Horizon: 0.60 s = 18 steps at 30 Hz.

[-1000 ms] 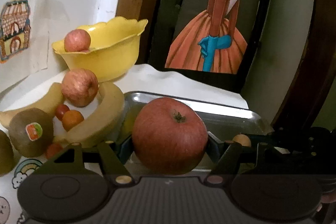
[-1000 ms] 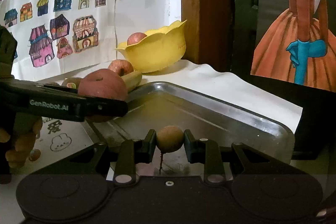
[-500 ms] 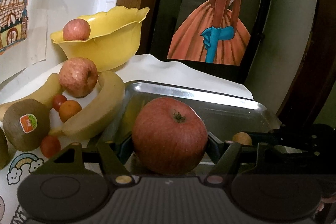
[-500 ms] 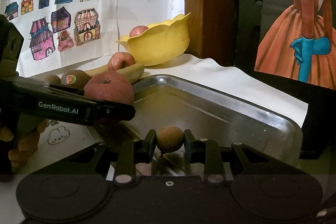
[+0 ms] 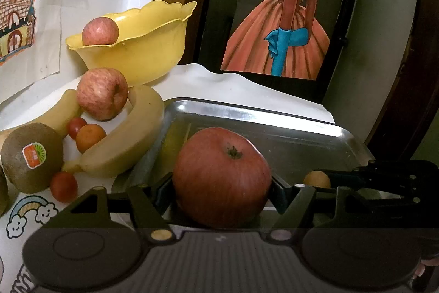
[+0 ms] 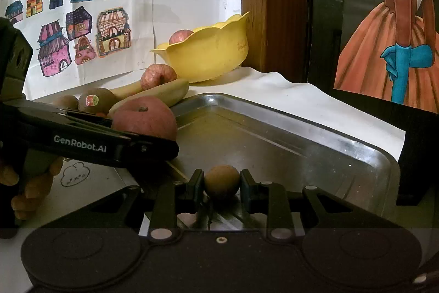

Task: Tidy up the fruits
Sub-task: 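Carry the apple with the left tool into the metal tray while the right tool drops the brown fruit there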

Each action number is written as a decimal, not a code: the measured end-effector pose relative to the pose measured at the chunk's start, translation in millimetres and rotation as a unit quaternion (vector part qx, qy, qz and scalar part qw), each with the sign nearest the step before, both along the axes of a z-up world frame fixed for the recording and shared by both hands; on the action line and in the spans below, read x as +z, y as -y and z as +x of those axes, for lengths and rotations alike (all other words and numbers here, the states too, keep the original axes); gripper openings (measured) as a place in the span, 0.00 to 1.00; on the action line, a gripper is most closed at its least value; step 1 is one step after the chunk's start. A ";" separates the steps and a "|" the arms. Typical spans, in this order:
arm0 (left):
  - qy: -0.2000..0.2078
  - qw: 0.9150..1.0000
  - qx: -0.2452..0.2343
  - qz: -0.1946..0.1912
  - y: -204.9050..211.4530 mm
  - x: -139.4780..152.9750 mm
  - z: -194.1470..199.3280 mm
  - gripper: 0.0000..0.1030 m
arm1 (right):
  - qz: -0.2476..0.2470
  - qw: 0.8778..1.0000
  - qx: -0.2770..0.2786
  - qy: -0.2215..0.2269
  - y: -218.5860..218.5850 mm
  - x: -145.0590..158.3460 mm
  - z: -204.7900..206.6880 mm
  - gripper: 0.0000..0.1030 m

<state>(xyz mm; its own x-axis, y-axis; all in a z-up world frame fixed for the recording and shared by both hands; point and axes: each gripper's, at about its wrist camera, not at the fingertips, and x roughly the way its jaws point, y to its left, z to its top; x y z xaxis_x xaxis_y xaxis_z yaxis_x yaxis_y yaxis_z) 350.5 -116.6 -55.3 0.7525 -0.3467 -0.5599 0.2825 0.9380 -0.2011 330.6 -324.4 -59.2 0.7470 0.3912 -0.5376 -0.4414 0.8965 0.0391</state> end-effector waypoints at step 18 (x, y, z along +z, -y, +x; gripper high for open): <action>0.035 0.999 0.008 -0.014 -8.0 27.9 -32.4 0.92 | 0.016 0.999 -0.024 0.039 3.7 21.4 -32.5 0.65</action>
